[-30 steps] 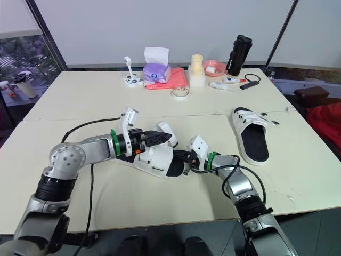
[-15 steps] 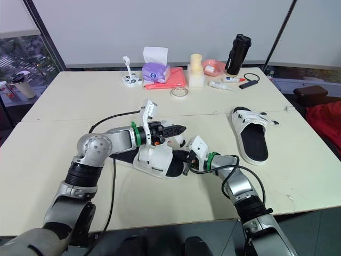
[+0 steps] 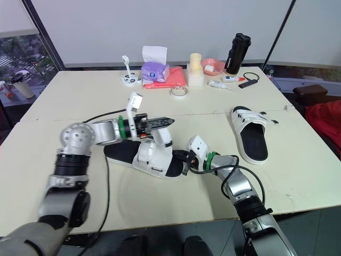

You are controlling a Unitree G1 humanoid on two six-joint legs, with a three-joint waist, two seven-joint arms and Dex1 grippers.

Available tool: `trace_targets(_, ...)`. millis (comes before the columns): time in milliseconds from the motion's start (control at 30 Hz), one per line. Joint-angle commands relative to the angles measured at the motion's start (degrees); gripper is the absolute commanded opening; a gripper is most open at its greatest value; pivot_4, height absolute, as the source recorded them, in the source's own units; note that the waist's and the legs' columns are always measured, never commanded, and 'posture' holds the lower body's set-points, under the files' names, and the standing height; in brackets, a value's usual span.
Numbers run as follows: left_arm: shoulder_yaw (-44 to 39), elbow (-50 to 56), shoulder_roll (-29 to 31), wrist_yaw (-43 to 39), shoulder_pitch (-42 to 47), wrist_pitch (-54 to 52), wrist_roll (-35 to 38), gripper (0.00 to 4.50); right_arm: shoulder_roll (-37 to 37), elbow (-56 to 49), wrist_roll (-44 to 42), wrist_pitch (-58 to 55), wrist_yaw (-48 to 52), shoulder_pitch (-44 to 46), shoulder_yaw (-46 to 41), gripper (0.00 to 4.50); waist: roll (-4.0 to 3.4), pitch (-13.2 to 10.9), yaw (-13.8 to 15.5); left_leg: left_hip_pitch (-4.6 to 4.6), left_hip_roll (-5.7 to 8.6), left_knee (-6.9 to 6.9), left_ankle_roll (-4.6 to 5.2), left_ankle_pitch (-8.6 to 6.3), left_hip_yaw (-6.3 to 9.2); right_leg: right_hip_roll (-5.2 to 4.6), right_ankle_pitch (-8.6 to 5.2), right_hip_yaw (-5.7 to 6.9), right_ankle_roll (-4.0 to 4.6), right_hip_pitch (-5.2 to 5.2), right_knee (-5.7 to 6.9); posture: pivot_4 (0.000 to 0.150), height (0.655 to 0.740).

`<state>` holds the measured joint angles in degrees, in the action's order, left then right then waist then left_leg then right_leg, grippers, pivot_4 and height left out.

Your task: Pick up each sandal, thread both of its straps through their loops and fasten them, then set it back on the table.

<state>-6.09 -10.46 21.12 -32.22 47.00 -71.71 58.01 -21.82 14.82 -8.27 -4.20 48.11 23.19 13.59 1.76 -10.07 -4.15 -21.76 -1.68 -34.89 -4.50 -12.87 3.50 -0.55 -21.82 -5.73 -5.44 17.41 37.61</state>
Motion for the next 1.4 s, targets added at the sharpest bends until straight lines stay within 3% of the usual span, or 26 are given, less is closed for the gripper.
trace_targets(33,3.02,2.27,5.29,-11.83,0.49,-0.92,-0.05,0.11,-0.89,6.94,4.66,-4.03,-2.13,-3.03,1.97,0.0,0.03,-0.03,0.11,0.0,0.0,0.0,-0.01,0.0,0.02,-0.01,0.0,0.01,0.0,0.01,-0.01,0.15,0.74)
trace_targets(167,8.68,3.17,9.03,-20.38,-0.21,1.57,-3.62,0.11,-0.47,7.16,4.72,-4.1,-2.21,-2.76,2.09,0.0,0.01,-0.06,0.09,0.08,-0.08,0.1,-0.2,-0.11,0.04,-0.08,0.0,-0.01,0.07,0.03,-0.27,0.15,0.74)
trace_targets(367,11.93,2.86,7.35,-23.9,-0.77,3.02,-6.74,0.11,-0.25,6.62,4.72,-4.23,-2.37,-3.21,2.19,0.0,0.01,-0.05,0.08,0.12,-0.14,0.3,-0.21,-0.11,0.04,-0.12,0.02,-0.17,0.1,0.03,-0.37,0.15,0.74)
trace_targets(767,13.87,0.27,1.29,-24.22,-2.3,6.04,-12.36,0.11,-0.56,5.65,4.62,-4.58,-2.58,-4.03,1.93,0.0,0.01,-0.05,0.15,0.23,-0.13,0.5,-0.05,-0.01,0.01,-0.12,0.02,-0.27,0.09,0.04,-0.47,0.15,0.74)
trace_targets(1167,17.39,3.11,0.48,-25.61,-6.47,14.12,-19.68,0.11,-0.21,5.48,4.49,-4.7,-3.0,-4.09,1.88,0.0,0.01,-0.03,0.15,0.22,-0.13,0.66,-0.05,0.01,-0.02,-0.14,0.02,-0.28,0.09,0.03,-0.53,0.15,0.74)
trace_targets(1300,19.19,4.93,0.79,-25.98,-8.66,19.72,-23.54,0.11,-0.17,5.59,4.52,-4.65,-3.08,-4.04,1.83,0.0,-0.01,-0.02,0.15,0.24,-0.13,0.7,-0.06,0.0,-0.02,-0.15,0.01,-0.31,0.12,0.03,-0.57,0.15,0.74)
trace_targets(1400,17.2,4.14,-2.6,-22.14,-9.78,26.2,-25.91,0.11,-0.13,5.57,4.5,-4.66,-3.0,-4.06,1.89,0.0,0.0,-0.02,0.29,0.27,-0.13,0.71,-0.09,-0.02,-0.01,-0.19,-0.07,-0.32,0.27,0.04,-0.62,0.15,0.74)
